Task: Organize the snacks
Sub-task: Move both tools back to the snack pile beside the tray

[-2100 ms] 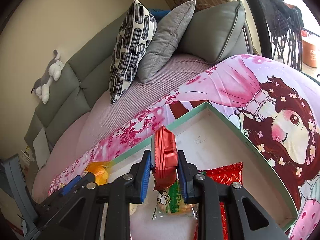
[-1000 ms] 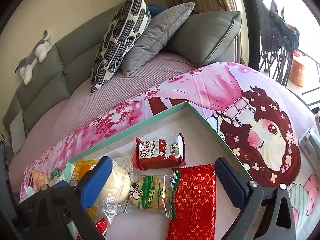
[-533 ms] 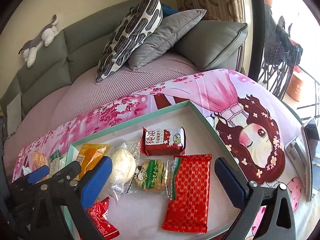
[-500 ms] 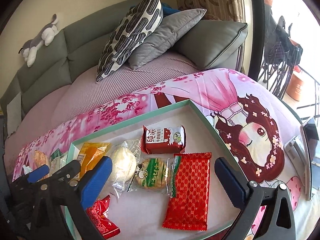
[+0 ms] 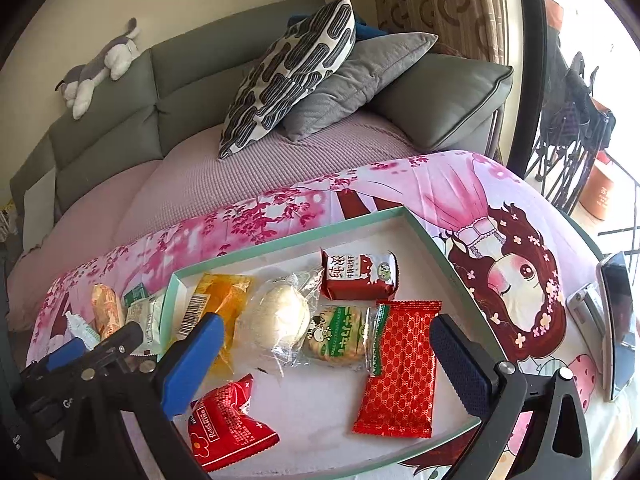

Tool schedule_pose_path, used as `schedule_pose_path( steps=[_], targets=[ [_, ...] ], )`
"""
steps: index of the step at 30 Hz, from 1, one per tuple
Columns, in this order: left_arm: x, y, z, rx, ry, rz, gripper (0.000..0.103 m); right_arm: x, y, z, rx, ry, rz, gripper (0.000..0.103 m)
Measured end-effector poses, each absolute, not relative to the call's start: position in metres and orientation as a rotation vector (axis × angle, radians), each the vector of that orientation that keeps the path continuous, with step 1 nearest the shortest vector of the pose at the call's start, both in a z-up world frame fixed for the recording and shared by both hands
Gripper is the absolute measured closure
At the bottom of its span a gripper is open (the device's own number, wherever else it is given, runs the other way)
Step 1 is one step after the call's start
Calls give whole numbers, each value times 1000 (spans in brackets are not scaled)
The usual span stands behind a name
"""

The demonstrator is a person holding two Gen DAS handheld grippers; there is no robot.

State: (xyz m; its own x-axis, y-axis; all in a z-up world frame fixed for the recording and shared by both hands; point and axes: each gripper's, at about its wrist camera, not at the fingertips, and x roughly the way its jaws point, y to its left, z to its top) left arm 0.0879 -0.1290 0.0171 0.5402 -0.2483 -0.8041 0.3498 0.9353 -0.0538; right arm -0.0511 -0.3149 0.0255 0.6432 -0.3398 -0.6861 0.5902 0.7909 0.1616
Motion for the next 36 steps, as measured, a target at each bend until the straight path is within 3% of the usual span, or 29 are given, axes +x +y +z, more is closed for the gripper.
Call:
schedule_pose_path(
  steps=[36],
  targets=[
    [99, 28, 0, -66, 1046, -16, 7, 9, -195, 5, 172, 817, -287, 0]
  ],
)
